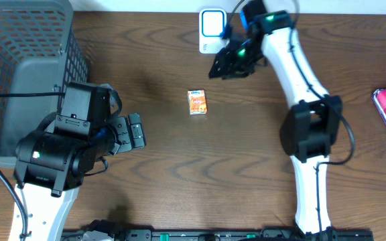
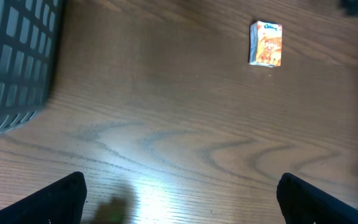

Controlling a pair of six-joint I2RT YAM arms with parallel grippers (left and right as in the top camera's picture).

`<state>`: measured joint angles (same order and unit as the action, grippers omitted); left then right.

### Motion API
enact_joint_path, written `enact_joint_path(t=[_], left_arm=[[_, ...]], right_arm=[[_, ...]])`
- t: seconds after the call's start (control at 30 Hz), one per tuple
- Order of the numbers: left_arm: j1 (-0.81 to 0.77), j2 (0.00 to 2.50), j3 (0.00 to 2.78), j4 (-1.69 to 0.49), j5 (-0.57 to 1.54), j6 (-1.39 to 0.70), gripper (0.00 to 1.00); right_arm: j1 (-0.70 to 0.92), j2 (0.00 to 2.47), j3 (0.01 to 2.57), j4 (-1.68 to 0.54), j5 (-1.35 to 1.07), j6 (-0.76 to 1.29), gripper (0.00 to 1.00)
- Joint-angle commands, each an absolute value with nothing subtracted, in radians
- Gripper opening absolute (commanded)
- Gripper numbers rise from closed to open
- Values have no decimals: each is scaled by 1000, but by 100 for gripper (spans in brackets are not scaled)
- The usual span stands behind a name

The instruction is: Scan the item barcode

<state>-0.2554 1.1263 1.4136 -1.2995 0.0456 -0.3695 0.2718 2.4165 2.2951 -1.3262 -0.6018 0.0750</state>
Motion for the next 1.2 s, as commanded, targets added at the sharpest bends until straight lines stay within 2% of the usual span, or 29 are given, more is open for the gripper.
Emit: enact_joint_path(t=[0.0,0.43,0.5,0.53,0.57,0.73,0.83,1.03,1.17], left_arm=[[-252,1130,1417,-1301,33,-376,98],[-252,1130,1417,-1301,33,-376,98],[-252,1130,1417,-1301,33,-376,98],[-252,1130,1417,-1301,33,-375,98],[-252,1130,1417,-1301,33,-375,98],[-252,1130,1417,-1301,33,-376,98],[-252,1130,1417,-1301,33,-376,98],[-252,1130,1417,-1301,33,-375,98],[-252,1130,1417,-1301,33,-375,98]], right_arm=[[304,2494,2292,-1327,-593,127,42],[363,2653,2292,-1320,-588,117,30],[363,2653,2292,-1319,-580,107,20],[362,2653,2292,-1320,-569,107,8],[361,2653,2292,-1325,-555,107,2],[345,2641,2292,-1375,-520,102,1],[323,2621,2292,-1411,-619,30,1],[246,2603,2292,-1505,-902,-189,1],[190,2603,2292,-1641,-1102,-463,1]])
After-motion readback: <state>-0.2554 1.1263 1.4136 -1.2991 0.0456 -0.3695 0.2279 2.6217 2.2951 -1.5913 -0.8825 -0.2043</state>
